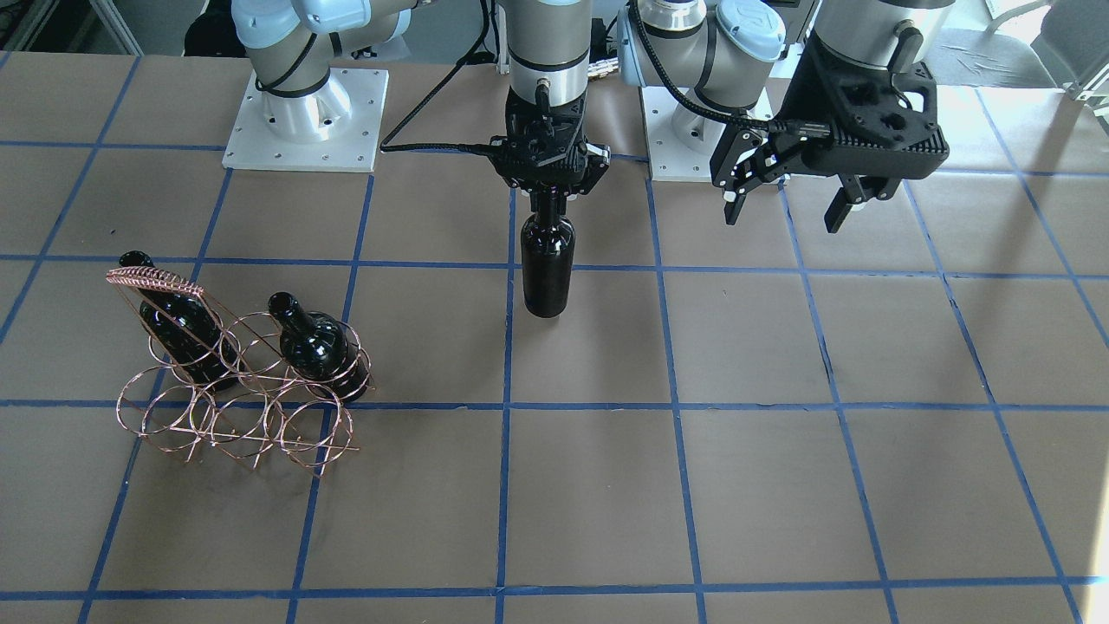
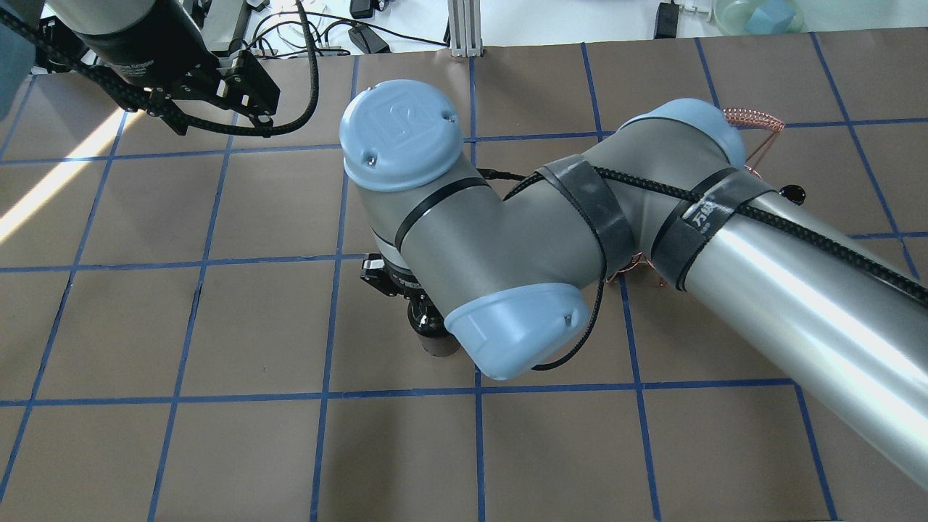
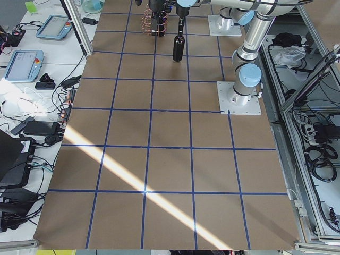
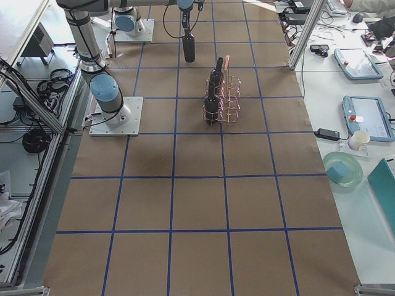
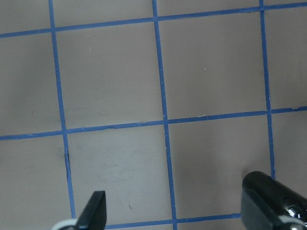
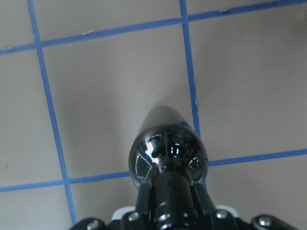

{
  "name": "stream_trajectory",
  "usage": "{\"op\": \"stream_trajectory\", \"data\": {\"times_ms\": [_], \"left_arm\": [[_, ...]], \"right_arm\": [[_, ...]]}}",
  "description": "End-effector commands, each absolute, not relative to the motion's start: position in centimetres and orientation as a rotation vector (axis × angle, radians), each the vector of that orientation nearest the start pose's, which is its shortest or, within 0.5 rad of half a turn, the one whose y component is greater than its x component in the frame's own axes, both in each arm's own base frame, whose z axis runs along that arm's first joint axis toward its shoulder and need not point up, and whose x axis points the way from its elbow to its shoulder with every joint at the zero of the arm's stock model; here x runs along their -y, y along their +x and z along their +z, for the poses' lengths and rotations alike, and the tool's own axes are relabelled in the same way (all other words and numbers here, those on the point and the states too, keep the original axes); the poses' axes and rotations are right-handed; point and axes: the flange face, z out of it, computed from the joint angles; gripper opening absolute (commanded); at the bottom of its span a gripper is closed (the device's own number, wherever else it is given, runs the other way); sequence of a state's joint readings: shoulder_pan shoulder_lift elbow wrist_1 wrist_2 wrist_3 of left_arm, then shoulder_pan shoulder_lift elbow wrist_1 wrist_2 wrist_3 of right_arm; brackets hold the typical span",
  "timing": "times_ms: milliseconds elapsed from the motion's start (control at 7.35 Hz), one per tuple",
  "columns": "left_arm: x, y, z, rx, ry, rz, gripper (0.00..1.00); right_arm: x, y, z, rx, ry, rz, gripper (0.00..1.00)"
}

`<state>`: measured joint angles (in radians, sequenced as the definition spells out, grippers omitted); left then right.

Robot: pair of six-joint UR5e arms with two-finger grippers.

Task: Place wine into wine basket
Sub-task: 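Grasp the upright bottle neck with the right gripper, then lift the bottle with the right gripper and carry it over the basket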

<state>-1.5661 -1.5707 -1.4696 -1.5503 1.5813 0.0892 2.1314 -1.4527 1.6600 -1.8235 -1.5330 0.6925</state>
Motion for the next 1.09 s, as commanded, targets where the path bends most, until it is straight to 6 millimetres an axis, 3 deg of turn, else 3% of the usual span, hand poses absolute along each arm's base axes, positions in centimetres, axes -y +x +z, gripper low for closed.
{"op": "stream_trajectory", "data": {"times_ms": [0, 272, 408, 680, 816, 952], "left_arm": [[50.0, -13.0, 54.2, -3.114, 0.135, -0.2, 1.0], [49.8, -13.0, 54.4, -3.112, 0.135, -0.202, 1.0], [49.6, -12.9, 54.5, -3.111, 0.135, -0.2, 1.0], [49.6, -12.9, 54.5, -3.111, 0.13, -0.202, 1.0], [49.6, -12.9, 54.5, -3.111, 0.127, -0.202, 1.0], [49.6, -12.9, 54.5, -3.111, 0.125, -0.202, 1.0]], "right_arm": [[40.6, 34.7, 46.9, -3.081, 0.221, -0.008, 0.07], [42.8, 25.9, 49.4, -3.11, 0.18, 0.036, 0.05], [43.6, 21.3, 51.3, -3.161, 0.178, -0.039, 0.05], [46.0, 11.6, 52.0, -3.12, 0.227, 0.019, 0.06], [46.9, 7.6, 52.6, -3.123, 0.154, -0.004, 0.06], [47.6, 5.9, 53.7, -3.118, 0.188, -0.039, 0.06]]}}
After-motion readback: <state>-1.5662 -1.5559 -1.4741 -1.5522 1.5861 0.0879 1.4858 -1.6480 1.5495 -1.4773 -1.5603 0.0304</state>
